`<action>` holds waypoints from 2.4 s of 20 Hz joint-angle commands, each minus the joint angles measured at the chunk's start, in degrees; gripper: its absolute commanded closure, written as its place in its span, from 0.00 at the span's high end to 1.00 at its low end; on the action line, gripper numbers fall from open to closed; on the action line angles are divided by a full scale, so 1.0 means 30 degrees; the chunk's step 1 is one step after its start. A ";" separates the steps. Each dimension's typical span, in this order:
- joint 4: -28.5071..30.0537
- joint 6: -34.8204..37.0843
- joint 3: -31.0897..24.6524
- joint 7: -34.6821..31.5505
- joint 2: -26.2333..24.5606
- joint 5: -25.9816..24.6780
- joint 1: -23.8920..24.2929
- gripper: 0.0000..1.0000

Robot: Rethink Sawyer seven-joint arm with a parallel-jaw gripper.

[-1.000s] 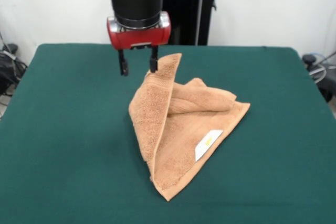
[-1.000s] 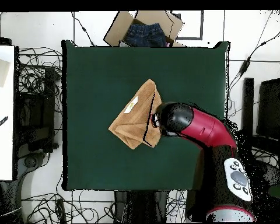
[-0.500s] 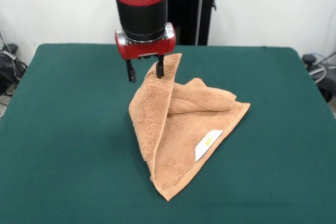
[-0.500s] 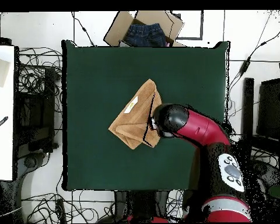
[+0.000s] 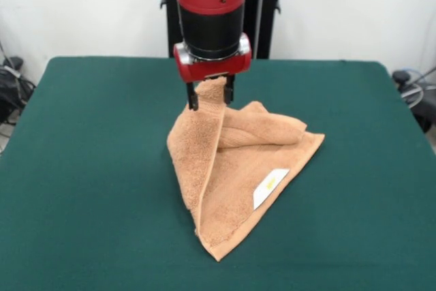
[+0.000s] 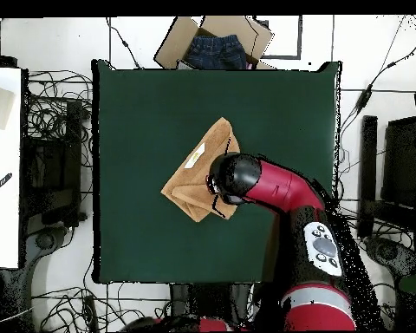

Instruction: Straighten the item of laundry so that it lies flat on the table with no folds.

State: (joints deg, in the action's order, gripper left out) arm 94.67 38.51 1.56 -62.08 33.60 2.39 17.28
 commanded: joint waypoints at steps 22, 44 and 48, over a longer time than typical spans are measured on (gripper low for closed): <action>0.1397 -0.3010 -0.1155 -0.4184 -0.1913 0.0216 0.0434 1.00; 0.1745 -0.0872 -0.1217 -0.4943 -0.1315 0.1347 -0.0415 1.00; 0.2061 -0.1809 -0.1339 -0.4800 -0.1424 0.1393 -0.0255 1.00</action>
State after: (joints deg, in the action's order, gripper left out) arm 94.90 32.75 1.55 -62.08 28.87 3.47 17.52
